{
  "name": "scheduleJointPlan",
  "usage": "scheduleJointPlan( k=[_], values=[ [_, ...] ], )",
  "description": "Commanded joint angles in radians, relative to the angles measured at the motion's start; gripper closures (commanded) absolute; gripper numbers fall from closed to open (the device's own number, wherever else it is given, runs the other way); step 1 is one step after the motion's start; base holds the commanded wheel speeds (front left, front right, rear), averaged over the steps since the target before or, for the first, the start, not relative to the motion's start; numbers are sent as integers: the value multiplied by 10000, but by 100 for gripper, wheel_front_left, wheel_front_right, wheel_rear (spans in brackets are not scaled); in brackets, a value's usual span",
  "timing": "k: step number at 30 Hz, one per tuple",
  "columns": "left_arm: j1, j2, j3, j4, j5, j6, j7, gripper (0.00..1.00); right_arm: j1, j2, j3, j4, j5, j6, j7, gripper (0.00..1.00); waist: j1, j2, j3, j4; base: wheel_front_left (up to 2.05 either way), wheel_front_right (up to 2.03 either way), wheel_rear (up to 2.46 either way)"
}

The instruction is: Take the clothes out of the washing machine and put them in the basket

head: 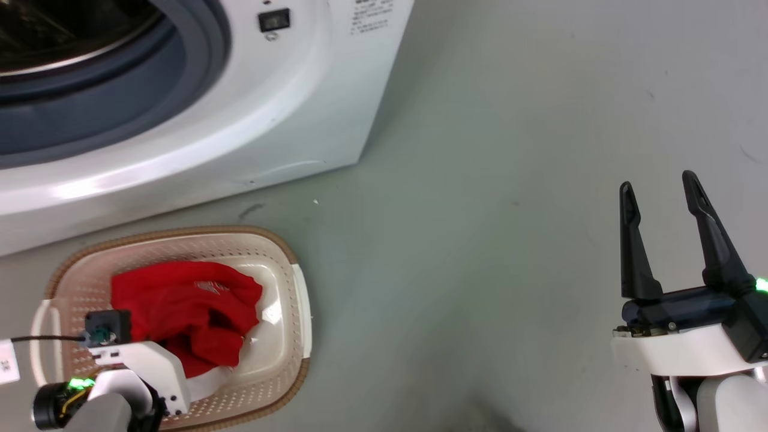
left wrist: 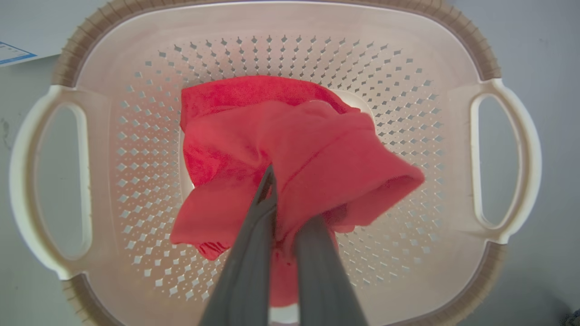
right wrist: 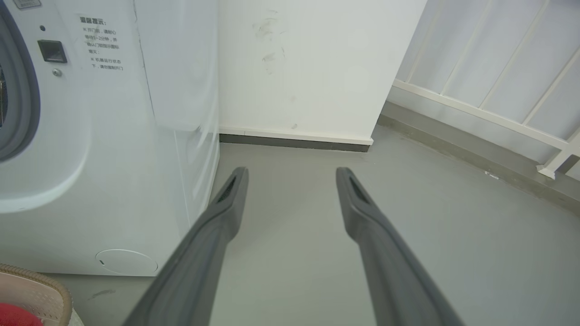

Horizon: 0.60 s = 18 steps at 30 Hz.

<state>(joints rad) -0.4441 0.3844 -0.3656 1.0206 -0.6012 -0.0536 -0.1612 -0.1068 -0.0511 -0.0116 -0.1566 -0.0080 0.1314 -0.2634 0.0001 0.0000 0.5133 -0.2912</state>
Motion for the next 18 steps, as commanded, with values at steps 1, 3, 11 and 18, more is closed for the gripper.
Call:
scheduleJointPlan(
  k=[1, 3, 11, 18],
  values=[
    [-127, 85, 23, 88, 39, -18, -56, 100, -134, 16, 25, -43, 13, -14, -20, 0, -1, 0, 431, -333, 0, 0, 0],
    [-403, 98, 50, 437, 14, -58, -188, 100, -153, 16, 59, -55, 82, -14, -20, 0, -1, 0, 664, -435, 0, 0, 0],
    [-1388, 145, 234, 1743, -82, 68, -807, 100, -369, 14, 333, -94, 463, -14, -20, 0, -1, 0, 1431, -805, 0, 0, 0],
    [-1394, 64, 256, 2160, -124, 39, -960, 0, -432, 14, 258, 71, 496, -14, -20, 0, -1, 0, 1257, -752, 0, 0, 0]
  ],
)
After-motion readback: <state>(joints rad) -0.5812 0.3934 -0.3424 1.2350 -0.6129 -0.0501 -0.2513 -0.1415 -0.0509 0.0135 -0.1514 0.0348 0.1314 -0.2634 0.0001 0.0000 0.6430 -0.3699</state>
